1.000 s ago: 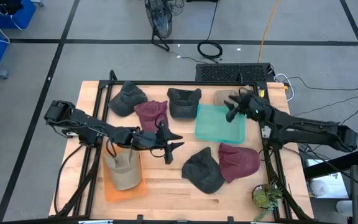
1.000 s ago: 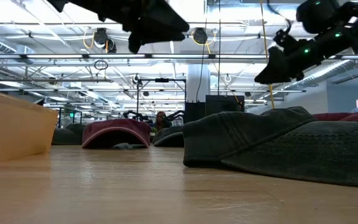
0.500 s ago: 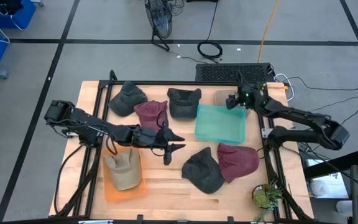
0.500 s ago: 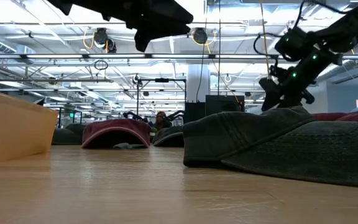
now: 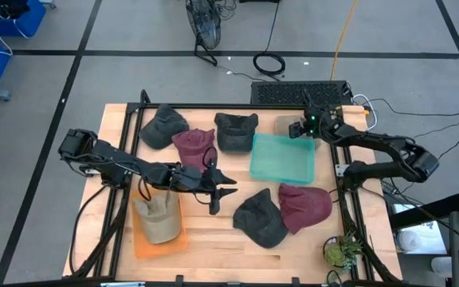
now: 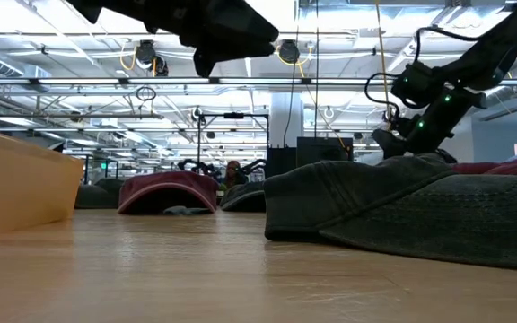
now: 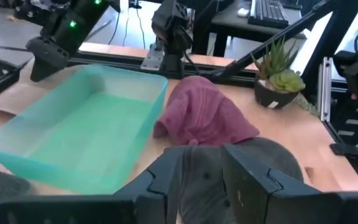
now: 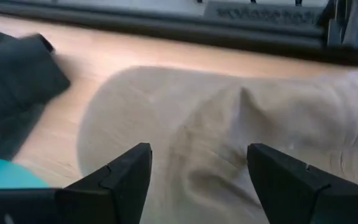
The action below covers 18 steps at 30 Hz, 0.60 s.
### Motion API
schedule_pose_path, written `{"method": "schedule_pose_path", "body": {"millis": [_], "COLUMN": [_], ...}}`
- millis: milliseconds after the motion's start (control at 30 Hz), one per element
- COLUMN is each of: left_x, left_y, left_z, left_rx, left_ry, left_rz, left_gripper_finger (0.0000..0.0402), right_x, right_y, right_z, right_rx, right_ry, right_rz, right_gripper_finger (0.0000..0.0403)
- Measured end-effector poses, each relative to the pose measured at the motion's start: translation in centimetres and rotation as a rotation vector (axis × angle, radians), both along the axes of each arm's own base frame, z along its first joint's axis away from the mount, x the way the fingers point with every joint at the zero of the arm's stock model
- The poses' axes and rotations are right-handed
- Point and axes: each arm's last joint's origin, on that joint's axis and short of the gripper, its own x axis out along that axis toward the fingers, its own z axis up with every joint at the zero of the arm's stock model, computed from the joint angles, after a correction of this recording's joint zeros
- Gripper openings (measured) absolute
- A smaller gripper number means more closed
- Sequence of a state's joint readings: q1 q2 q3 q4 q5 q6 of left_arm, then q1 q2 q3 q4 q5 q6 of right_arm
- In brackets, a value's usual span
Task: Pick & Place hat
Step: Put the brown cap into the orange bin
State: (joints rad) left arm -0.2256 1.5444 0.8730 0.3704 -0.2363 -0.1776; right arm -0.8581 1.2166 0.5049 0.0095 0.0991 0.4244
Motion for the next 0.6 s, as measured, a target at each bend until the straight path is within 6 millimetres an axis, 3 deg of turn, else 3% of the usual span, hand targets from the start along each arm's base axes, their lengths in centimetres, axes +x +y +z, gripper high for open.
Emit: {"method": "schedule_pose_path", "body": {"millis": [200, 600], "left_x": [-0.1, -0.3], "left_y": [-0.1, -0.5], "left_z": [-0.2, -0.6], "left_rx": [0.006, -0.01], "left_ry": [0.024, 0.06], "left_rz": [-0.005, -0.004], "left_gripper_finger": [0.0115, 0.0115], "right_x": [0.4, 0.8], "right_y": [-0.6, -1.1], "right_z": [-1.1, -0.7], "right_rx": [0.001, -0.066], "right_ry": [0.038, -0.012], "right_rz": [-0.008, -0.01], "right_gripper_finger": [0.0229, 0.0159]}}
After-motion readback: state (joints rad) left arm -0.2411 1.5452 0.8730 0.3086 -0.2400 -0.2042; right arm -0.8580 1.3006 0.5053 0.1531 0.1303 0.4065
